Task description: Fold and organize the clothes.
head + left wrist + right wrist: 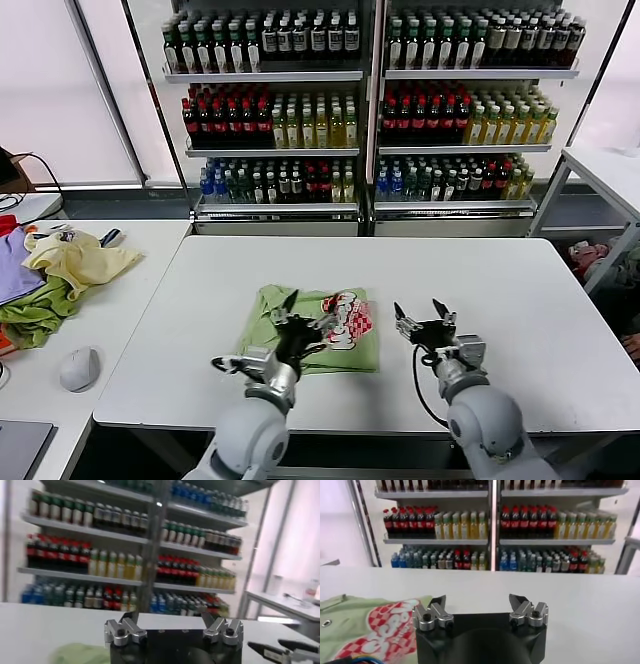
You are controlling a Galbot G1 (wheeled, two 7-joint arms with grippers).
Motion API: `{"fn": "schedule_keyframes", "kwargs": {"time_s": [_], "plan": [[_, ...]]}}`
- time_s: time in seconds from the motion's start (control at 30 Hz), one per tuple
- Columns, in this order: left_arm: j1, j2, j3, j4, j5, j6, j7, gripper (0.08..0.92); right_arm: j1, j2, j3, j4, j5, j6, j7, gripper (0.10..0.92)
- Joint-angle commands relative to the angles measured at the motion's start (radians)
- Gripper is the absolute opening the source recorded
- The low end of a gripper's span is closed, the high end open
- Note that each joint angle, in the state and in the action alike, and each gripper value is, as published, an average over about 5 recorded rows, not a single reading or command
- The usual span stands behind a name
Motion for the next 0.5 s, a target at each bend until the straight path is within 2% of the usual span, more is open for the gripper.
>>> {"fn": "schedule_keyframes", "kwargs": {"time_s": [0.03,0.23,0.5], "plan": [[0.215,0.089,-0.225,-0.110,0.011,-0.094,-0.012,0.822,0.261,0.180,-0.164,-0.307,-0.020,-0.023,0.099,0.823],[0.254,0.089,-0.245,-0.124,0.010,-0.107,-0.018,0.823,0.337,0.263,-0.187,-0.458,-0.058,-0.042,0.136,0.823],[0.273,0.085,-0.247,-0.136,0.006,-0.109,-0.020,0.823,0.366,0.292,-0.200,-0.540,-0.107,-0.090,0.188,0.797]]}}
